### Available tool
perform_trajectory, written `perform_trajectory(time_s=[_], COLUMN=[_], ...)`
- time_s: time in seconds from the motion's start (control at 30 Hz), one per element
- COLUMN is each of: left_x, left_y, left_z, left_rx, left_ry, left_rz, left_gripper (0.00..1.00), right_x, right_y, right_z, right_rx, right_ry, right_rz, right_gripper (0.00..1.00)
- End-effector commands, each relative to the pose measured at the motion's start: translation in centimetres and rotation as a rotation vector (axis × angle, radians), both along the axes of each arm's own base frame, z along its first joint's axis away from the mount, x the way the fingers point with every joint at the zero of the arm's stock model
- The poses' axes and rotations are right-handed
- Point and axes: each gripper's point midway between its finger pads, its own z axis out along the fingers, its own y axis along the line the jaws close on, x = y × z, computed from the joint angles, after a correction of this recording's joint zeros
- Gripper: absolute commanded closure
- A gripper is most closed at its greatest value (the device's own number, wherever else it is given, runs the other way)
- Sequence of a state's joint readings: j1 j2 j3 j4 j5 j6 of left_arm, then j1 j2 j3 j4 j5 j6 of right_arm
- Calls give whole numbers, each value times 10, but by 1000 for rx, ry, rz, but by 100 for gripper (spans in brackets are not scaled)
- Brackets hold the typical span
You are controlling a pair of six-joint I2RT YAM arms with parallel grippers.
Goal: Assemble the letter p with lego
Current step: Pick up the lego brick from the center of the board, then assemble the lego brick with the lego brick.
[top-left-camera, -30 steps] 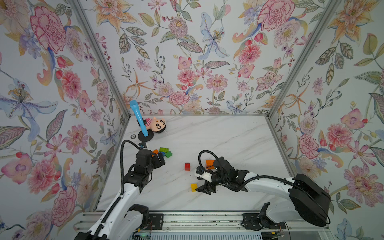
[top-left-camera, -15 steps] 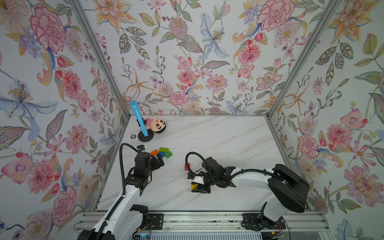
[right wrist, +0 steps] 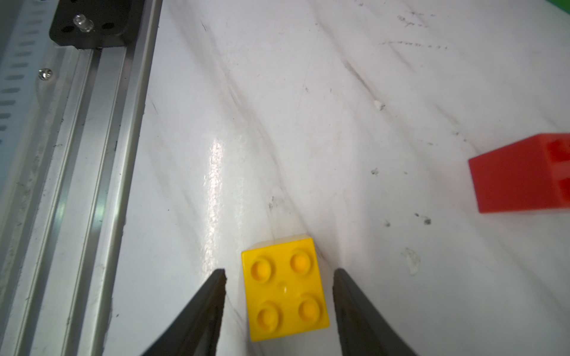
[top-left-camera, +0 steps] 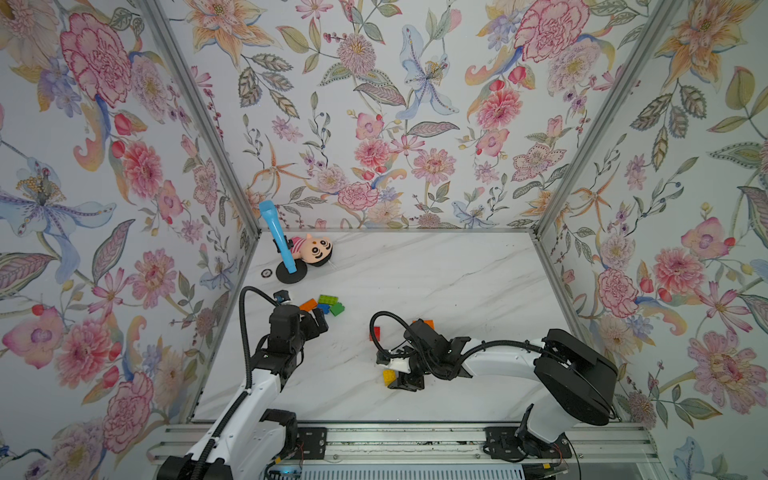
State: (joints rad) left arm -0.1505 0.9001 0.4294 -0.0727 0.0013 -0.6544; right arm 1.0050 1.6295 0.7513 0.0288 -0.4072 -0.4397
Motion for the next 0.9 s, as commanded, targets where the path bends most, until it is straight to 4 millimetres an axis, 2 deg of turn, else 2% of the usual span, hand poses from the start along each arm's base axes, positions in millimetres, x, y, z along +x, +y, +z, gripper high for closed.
perform_trajectory(time_s=[0.0, 0.2, 0.3, 0.43, 0.57, 0.87], left_x=[-1, -2, -1, -1, -1, -6], left_y=[-1, -4, -10, -16, -26, -40], left_z=[-5, -9, -13, -19, -27, -42], left_rx=[-1, -17, -31, -43, -70, -103], left_ry=[5, 9, 15, 27, 41, 74], left_rz=[-15, -31, -59, -96, -140, -213], left_gripper=[1, 1, 1, 1, 1, 1], right_x=[-3, -2, 0, 7, 32, 88], right_y=[0, 3, 6, 10, 12, 28], right_z=[-1, 4, 18, 50, 73, 78], right_rx=[-4, 4, 44, 123, 137, 87], right_ry=[-13, -9, -17, -18, -1, -56], right_rz=[27, 26, 10, -14, -60, -71], right_gripper=[50, 77, 80, 81, 82, 83])
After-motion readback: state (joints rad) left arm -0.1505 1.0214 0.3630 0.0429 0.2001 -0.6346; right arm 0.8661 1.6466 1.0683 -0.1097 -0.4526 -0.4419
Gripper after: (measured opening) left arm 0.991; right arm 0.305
